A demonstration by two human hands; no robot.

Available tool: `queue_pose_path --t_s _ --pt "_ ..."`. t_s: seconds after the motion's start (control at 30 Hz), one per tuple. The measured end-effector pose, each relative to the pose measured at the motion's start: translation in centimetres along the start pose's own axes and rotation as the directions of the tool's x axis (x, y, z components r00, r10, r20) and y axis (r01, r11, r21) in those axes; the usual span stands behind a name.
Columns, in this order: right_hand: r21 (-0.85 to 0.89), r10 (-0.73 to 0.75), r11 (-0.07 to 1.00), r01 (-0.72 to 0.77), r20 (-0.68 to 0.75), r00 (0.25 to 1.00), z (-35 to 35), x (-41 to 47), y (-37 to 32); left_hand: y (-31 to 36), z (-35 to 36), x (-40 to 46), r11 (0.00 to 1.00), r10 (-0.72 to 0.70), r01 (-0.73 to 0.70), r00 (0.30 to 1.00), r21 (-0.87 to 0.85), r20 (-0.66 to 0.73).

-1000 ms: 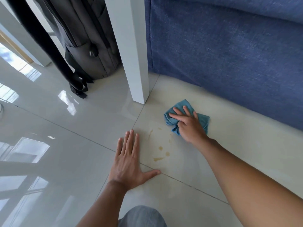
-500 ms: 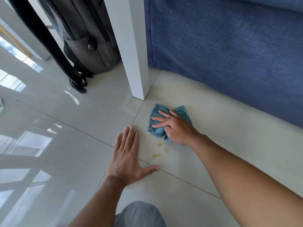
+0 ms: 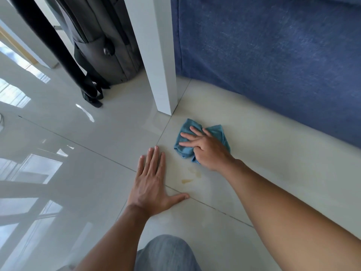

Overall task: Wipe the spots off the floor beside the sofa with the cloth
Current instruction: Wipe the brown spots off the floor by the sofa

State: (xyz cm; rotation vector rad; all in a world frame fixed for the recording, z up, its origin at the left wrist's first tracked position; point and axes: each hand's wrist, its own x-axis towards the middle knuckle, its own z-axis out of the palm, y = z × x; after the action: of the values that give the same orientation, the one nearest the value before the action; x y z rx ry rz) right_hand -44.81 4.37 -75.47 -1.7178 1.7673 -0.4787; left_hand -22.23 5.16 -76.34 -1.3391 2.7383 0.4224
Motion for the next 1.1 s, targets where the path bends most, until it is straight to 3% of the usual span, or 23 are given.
queue_pose_path --t_s 0.17,0.33,0.47,0.6,0.7,0.87,1.1 --pt "0.009 -0.16 0.987 0.16 0.137 0.978 0.1 -3.6 0.9 0.0 0.0 -0.3 1.0 0.001 -0.001 1.0 0.0 -0.002" --pt "-0.062 0.072 0.995 -0.075 -0.048 0.996 -0.6 -1.5 1.8 0.0 0.2 -0.1 1.0 0.009 -0.009 1.0 -0.005 -0.004" --pt "0.0 -0.084 0.996 0.085 0.07 0.994 0.4 -3.8 1.3 -0.1 0.1 -0.4 1.0 0.012 -0.012 1.0 -0.014 -0.001" --pt "0.094 0.036 0.995 -0.031 -0.053 0.998 -0.9 -4.3 2.7 -0.1 0.0 -0.2 1.0 0.024 -0.024 1.0 -0.008 -0.005" --pt "0.019 0.013 1.0 -0.013 -0.022 1.0 0.5 -4.2 1.1 0.0 0.0 -0.3 1.0 0.027 -0.026 1.0 -0.016 0.014" --pt "-0.1 -0.128 0.985 0.142 0.129 0.983 -0.8 -6.5 1.8 -0.2 -0.1 -0.4 0.999 0.037 -0.036 0.999 -0.014 0.02" --pt "-0.31 -0.054 0.949 0.052 0.0 0.999 1.7 -5.5 0.8 -0.2 -0.1 -0.2 0.999 0.033 -0.033 0.999 -0.003 0.041"
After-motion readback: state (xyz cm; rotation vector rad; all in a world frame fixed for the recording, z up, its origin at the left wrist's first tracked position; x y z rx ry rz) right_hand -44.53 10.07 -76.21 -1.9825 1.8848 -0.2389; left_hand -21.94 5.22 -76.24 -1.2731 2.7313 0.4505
